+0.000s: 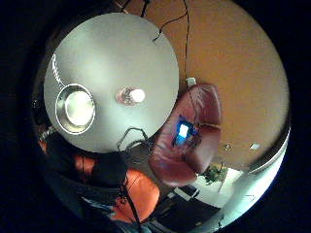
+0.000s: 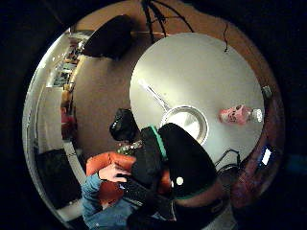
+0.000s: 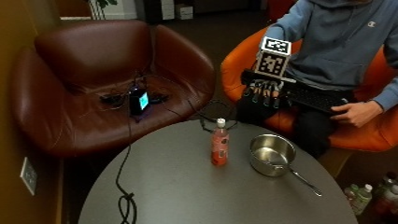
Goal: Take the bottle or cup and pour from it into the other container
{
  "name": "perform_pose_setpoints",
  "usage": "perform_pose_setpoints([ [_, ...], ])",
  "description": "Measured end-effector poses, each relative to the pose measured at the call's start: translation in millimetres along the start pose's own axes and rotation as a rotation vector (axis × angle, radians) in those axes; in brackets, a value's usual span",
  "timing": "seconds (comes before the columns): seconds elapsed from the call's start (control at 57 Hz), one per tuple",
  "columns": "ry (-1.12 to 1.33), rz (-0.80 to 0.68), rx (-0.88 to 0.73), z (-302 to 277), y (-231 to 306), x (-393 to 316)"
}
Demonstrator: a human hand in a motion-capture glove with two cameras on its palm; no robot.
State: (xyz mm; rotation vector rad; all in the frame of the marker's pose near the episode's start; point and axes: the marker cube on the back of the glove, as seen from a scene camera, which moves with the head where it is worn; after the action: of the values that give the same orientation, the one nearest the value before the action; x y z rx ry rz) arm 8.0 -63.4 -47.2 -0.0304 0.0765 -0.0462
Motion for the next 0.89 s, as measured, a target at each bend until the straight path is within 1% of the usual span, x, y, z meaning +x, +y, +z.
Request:
perform_pose_setpoints([
  [0.105,-0.006,0.003,0.008,1.0,-6.4,14.3],
  [0.561,-0.097,0.132,-0.035,29.6,4.5,112.4],
  [0.894,-0.157,0.164,-0.049,53.6,12.1,168.3],
])
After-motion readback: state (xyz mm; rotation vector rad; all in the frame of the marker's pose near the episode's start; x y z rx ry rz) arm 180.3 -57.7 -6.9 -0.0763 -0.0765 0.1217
